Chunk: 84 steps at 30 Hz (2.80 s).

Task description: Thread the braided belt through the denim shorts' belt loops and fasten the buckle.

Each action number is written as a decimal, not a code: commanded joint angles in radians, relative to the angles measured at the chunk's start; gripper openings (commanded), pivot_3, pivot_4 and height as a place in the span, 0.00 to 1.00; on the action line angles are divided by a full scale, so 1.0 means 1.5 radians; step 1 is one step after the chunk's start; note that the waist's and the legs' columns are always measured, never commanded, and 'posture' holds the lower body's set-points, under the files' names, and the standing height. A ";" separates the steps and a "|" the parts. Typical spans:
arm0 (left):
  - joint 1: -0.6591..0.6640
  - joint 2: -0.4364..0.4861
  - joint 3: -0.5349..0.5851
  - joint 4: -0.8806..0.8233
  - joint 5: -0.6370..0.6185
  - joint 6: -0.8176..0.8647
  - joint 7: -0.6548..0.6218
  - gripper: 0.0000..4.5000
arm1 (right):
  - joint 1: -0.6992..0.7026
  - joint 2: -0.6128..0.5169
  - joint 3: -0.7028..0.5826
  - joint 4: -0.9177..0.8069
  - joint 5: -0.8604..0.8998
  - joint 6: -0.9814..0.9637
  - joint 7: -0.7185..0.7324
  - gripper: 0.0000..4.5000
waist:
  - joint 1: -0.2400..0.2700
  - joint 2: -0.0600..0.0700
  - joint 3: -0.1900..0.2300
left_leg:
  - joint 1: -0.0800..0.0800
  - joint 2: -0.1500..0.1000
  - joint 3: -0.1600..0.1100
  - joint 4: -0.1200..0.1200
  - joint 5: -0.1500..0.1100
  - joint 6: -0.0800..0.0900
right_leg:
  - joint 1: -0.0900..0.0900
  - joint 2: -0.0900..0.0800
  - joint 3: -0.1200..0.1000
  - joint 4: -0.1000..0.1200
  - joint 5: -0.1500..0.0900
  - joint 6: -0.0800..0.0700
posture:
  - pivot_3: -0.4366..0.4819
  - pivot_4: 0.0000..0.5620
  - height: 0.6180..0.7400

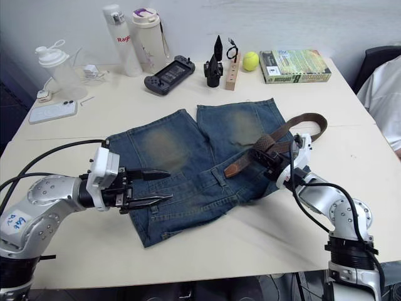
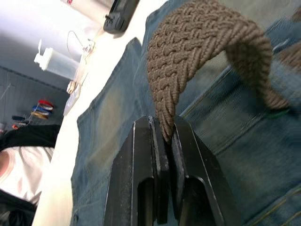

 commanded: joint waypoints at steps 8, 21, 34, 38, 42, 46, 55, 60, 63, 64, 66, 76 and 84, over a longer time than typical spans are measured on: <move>0.005 -0.019 0.007 -0.028 0.009 -0.002 0.012 0.65 | 0.012 0.025 0.022 -0.051 -0.105 -0.006 0.071 0.00 | 0.000 0.000 0.000 | 0.000 0.000 0.000 0.000 0.000 0.000 | 0.000 0.000 0.000 -0.001 0.000 0.000 | 0.48 0.27 0.84; -0.011 -0.024 -0.004 -0.011 0.028 -0.005 0.009 0.65 | 0.010 0.091 0.009 -0.025 -0.055 0.066 0.033 0.00 | -0.002 0.000 0.000 | 0.001 0.001 0.001 -0.001 0.000 -0.001 | 0.000 0.001 0.000 -0.001 0.000 0.000 | 0.48 0.27 0.84; -0.018 -0.028 -0.007 -0.003 0.049 -0.008 0.004 0.65 | -0.010 0.117 -0.025 -0.033 0.071 0.087 0.012 0.00 | -0.002 0.000 0.000 | 0.001 0.001 0.001 -0.001 0.000 -0.001 | 0.000 0.001 0.001 -0.001 0.000 0.000 | 0.48 0.27 0.84; -0.019 -0.029 -0.007 -0.004 0.052 -0.006 0.005 0.65 | -0.004 0.114 -0.010 -0.040 0.057 0.085 0.010 0.00 | -0.002 0.001 0.000 | 0.001 0.001 0.001 -0.001 0.000 -0.001 | 0.000 0.001 0.001 -0.001 0.000 0.000 | 0.48 0.27 0.84; -0.021 -0.031 -0.006 -0.005 0.054 -0.004 0.006 0.65 | 0.005 0.111 -0.004 -0.033 0.039 0.083 0.006 0.00 | -0.002 0.001 0.000 | 0.001 0.001 0.001 -0.001 0.000 -0.001 | 0.000 0.001 0.001 -0.001 0.000 0.000 | 0.48 0.27 0.84; -0.022 -0.031 -0.006 -0.003 0.056 -0.005 0.006 0.65 | 0.005 0.111 -0.014 -0.023 0.055 0.081 -0.010 0.00 | -0.002 0.001 0.000 | 0.001 0.001 0.001 -0.001 0.000 -0.001 | 0.000 0.001 0.001 -0.001 0.000 0.000 | 0.48 0.27 0.84; -0.024 -0.031 -0.009 -0.001 0.060 -0.005 0.004 0.65 | 0.002 0.098 -0.023 -0.008 0.081 0.081 -0.009 0.00 | -0.001 0.001 0.000 | 0.001 0.001 0.001 -0.001 0.000 -0.001 | 0.000 0.001 0.001 -0.001 0.000 0.000 | 0.48 0.27 0.84; -0.022 -0.027 -0.007 -0.005 0.059 -0.002 0.003 0.65 | 0.004 0.088 -0.025 0.025 0.043 0.074 0.022 0.00 | -0.001 0.001 0.000 | 0.001 0.001 0.001 -0.001 0.000 -0.001 | 0.000 0.001 0.001 -0.001 0.000 0.000 | 0.48 0.27 0.84; -0.020 -0.025 -0.005 -0.007 0.059 -0.001 0.002 0.65 | 0.004 0.085 -0.020 0.034 0.026 0.077 0.038 0.00 | -0.001 0.001 0.000 | 0.001 0.001 0.002 -0.001 0.000 -0.001 | 0.000 0.001 0.002 -0.001 0.000 0.000 | 0.48 0.27 0.84; -0.019 -0.024 -0.005 -0.007 0.059 -0.001 0.002 0.65 | 0.004 0.087 -0.019 0.036 0.023 0.077 0.041 0.00 | -0.001 0.001 0.001 | 0.001 0.001 0.002 -0.001 0.000 -0.001 | 0.000 0.001 0.002 -0.001 0.000 0.000 | 0.48 0.27 0.84; -0.018 -0.023 -0.003 -0.008 0.059 0.000 0.002 0.65 | 0.004 0.088 -0.017 0.042 0.013 0.080 0.048 0.00 | -0.001 0.001 0.001 | 0.001 0.001 0.002 -0.001 0.000 -0.001 | 0.000 0.001 0.002 -0.001 0.000 0.000 | 0.48 0.27 0.84; -0.016 -0.020 -0.003 -0.007 0.067 -0.002 0.001 0.65 | 0.003 0.113 0.043 0.033 -0.077 0.097 0.086 0.00 | -0.003 0.001 0.000 | 0.001 0.001 0.002 -0.001 0.000 -0.001 | 0.000 0.001 0.002 -0.001 0.000 0.000 | 0.48 0.27 0.84; -0.017 -0.020 -0.005 -0.005 0.078 -0.005 -0.001 0.65 | -0.008 0.147 0.054 0.002 -0.094 0.104 0.090 0.00 | -0.004 0.001 0.000 | 0.001 0.002 0.002 -0.001 0.000 -0.002 | 0.000 0.001 0.002 -0.001 0.000 0.000 | 0.48 0.27 0.84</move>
